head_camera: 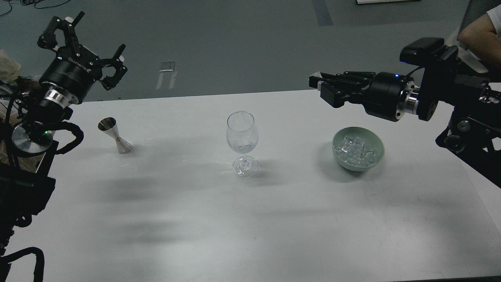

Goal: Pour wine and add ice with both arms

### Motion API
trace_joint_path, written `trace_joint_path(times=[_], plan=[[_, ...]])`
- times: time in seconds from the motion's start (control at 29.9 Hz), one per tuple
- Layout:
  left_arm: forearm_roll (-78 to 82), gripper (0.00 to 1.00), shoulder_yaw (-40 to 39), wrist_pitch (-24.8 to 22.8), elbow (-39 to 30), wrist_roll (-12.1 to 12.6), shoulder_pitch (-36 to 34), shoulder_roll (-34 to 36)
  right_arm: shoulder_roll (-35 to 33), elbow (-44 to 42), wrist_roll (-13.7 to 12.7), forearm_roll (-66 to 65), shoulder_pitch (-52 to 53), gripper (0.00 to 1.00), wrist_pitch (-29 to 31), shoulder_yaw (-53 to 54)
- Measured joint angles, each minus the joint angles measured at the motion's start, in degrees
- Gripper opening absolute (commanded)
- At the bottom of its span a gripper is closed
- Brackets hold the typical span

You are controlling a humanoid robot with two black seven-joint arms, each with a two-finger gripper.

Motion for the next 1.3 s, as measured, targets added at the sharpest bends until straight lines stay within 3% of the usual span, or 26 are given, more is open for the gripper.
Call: trace_joint_path(times=[0.37, 0.7, 1.3], plan=[[-0.09, 0.98, -1.31, -0.10, -0.01, -0.06, 0.35, 1.11, 13.70, -1.49, -0.71, -4.50, 5.48, 0.00, 0.08, -3.21], [-0.09, 0.98, -1.57, -0.47, 0.00, 0.00, 0.35, 1.45, 22.16, -9.86, -0.84, -7.97, 6.28, 0.00, 0.08, -6.87], [-0.09, 0.98, -1.66, -0.56, 0.03, 0.00, 0.43, 1.53, 23.07, -13.47, -0.74, -8.20, 6.44, 0.00, 0.01, -7.43]])
